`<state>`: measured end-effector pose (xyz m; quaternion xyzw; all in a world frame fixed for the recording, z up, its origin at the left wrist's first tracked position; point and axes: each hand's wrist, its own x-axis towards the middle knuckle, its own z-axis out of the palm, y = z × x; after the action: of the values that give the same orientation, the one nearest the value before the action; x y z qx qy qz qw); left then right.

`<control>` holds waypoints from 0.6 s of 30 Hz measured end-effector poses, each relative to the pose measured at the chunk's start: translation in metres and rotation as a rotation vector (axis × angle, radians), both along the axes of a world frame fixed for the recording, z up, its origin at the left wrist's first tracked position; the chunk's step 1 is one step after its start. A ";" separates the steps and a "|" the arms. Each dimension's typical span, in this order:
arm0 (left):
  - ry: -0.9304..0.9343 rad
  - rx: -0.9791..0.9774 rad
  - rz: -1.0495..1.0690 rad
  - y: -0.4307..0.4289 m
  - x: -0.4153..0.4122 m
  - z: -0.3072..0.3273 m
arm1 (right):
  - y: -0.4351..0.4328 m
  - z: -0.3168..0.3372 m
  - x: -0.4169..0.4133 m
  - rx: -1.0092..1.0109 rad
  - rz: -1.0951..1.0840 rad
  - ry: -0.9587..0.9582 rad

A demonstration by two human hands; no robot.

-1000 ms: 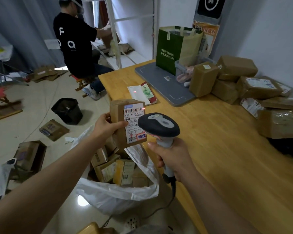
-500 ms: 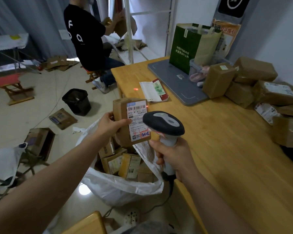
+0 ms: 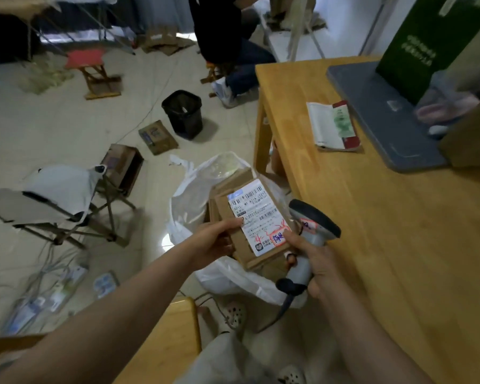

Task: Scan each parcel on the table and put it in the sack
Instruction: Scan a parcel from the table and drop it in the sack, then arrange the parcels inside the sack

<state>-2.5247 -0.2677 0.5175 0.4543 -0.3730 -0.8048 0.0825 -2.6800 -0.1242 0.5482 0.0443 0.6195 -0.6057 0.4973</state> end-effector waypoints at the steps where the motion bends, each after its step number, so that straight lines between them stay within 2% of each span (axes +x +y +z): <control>1: 0.004 0.024 0.011 -0.004 0.003 -0.006 | -0.008 -0.006 0.002 0.006 0.004 -0.031; 4: -0.097 0.050 0.132 -0.019 0.010 -0.023 | -0.030 -0.027 0.004 0.070 -0.024 0.009; 7: -0.536 -0.038 0.447 -0.055 0.029 -0.071 | -0.048 -0.050 0.002 0.212 -0.021 0.158; 9: -0.755 -0.031 0.459 -0.075 0.038 -0.099 | -0.058 -0.064 0.001 0.272 0.017 0.231; 10: -0.794 -0.005 0.446 -0.083 0.040 -0.116 | -0.063 -0.069 0.001 0.290 0.045 0.265; 12: -0.770 0.047 0.444 -0.095 0.039 -0.133 | -0.073 -0.080 0.004 0.310 0.106 0.342; 15: -0.721 0.019 0.532 -0.109 0.048 -0.139 | -0.092 -0.090 0.014 0.344 0.259 0.465; 18: -0.609 0.036 0.666 -0.127 0.069 -0.117 | -0.112 -0.096 0.033 0.240 0.345 0.517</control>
<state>-2.4554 -0.3947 0.4003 0.7669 -0.1999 -0.5704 0.2157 -2.6474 -0.2366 0.4520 -0.1580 0.7906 -0.4264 0.4101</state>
